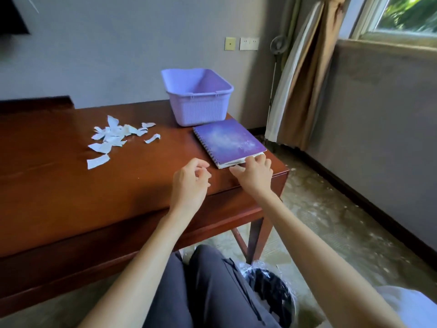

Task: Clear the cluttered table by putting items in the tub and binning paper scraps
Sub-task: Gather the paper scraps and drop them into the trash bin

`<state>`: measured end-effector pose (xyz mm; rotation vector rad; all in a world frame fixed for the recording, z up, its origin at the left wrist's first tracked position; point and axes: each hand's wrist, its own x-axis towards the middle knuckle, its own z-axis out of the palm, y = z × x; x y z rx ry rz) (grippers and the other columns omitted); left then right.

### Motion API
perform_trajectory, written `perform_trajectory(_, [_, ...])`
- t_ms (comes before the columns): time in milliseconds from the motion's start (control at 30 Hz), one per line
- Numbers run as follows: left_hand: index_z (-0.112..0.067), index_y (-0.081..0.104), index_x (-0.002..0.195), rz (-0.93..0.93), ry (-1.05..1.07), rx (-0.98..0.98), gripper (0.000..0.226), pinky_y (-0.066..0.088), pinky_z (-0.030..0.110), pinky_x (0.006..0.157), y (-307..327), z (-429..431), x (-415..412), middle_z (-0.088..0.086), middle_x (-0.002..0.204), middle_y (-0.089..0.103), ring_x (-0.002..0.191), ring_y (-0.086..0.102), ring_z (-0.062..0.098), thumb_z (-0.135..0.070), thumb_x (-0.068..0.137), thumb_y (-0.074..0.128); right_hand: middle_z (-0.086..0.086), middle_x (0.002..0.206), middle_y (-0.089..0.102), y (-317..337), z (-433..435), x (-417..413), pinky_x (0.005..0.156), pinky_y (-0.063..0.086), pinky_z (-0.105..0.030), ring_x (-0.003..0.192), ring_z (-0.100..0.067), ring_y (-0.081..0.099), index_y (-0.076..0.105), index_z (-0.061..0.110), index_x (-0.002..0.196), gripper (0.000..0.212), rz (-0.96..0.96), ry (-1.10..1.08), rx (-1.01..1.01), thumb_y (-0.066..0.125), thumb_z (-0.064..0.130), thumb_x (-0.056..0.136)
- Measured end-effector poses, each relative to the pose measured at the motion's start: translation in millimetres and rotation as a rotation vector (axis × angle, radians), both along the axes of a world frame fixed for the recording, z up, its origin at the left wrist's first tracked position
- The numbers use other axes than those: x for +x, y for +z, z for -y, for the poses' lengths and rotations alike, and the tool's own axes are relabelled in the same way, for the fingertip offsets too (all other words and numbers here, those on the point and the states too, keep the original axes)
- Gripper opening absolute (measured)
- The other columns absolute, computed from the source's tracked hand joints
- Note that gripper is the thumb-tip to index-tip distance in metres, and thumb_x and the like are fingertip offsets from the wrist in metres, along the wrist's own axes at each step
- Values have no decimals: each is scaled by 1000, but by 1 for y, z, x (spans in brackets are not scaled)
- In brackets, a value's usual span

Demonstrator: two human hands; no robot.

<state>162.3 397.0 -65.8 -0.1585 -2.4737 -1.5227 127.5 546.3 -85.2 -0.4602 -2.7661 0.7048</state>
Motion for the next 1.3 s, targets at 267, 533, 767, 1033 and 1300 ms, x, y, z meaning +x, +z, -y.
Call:
perform_trajectory(267, [-8,62,102,33,61,-39,24,54,31,70,8,32,-15,6,88,68,61,62,17,-5,93,40,-20,116,53,1,11,-13,91,39,-40,111,-39,49,55,-2,108,31,0,-36,-76,58,20,86])
perform_trajectory(533, [-8,63,100,52,34,-45,24,57,36,72,2,21,-24,4,83,66,59,61,17,-4,91,40,-14,121,51,-4,1,-13,95,34,-39,113,-32,44,64,2,105,44,31,-86,-12,62,41,84])
perform_trajectory(767, [-11,63,99,60,-18,-54,23,54,26,62,0,4,-28,6,88,67,58,60,10,-7,93,41,-18,93,66,-5,6,-6,81,40,-38,93,-38,57,56,0,82,23,-90,3,-197,59,22,87])
perform_trajectory(1033, [-11,64,108,31,240,-161,23,48,26,88,15,51,-50,3,110,65,108,59,19,-12,96,45,-11,73,61,10,68,-29,64,34,-33,74,-32,52,56,2,72,28,-222,304,-319,54,23,91])
perform_trajectory(1300, [-25,6,151,281,481,-766,69,6,53,117,-11,150,-101,15,159,-8,146,-10,37,-46,95,40,-9,136,42,9,150,-107,102,35,-31,127,-24,34,69,4,99,24,-30,584,-190,56,21,88])
